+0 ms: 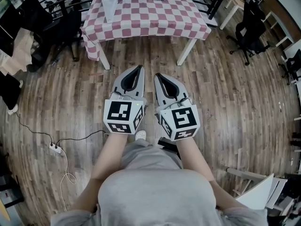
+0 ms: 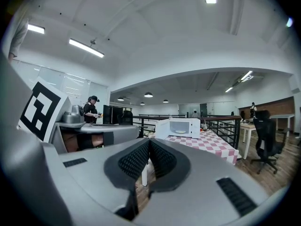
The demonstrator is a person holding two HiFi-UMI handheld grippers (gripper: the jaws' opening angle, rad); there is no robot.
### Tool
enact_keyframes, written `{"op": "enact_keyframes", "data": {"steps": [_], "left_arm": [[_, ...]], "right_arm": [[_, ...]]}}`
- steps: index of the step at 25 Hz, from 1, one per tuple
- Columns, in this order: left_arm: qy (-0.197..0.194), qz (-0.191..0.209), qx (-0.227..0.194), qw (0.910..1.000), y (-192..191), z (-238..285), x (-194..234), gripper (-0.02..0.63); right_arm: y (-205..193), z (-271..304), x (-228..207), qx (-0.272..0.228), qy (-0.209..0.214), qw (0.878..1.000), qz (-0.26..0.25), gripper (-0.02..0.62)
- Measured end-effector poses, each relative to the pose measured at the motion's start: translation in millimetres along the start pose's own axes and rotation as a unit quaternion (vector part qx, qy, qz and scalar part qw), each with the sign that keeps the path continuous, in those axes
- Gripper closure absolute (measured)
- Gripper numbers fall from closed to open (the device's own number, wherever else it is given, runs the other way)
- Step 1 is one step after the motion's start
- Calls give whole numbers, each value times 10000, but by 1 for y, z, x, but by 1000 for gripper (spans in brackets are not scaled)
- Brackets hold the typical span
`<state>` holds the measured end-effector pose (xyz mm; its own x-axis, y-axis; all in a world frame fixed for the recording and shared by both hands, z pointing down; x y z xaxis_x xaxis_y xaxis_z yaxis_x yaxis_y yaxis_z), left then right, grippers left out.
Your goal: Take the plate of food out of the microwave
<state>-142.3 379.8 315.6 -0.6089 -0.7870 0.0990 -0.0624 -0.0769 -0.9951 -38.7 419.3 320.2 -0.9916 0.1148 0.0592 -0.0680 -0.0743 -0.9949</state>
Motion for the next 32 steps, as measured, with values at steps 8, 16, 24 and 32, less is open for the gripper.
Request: {"op": "enact_keyframes", "data": {"steps": [8,16,24,32], "left_arm": [[-189,106,-2,9998,10,22,32,603],[-234,66,-14,9997,11,37,56,603],[-131,16,-1,9999,6,48,73,603],[29,-63,-22,10000,2,66,93,603]], "right_arm": [[9,38,2,-73,-107,9999,76,571],[10,66,2,-44,-133,9999,45,571],[6,89,-2,-7,-46,10000,51,571],[1,116,-4,52,186,9998,54,571]]}}
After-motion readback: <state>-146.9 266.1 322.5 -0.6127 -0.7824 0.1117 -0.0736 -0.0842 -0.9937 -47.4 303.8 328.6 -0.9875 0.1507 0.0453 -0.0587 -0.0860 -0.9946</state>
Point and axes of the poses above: the fingertips, and each gripper's own axes: z forward along the fingers, x to its left, y out of its top, the point moved 6 cm from there along -z, backward along the fingers, and after that the axes turned 15 degrees about -y, right-handed, at the moved point
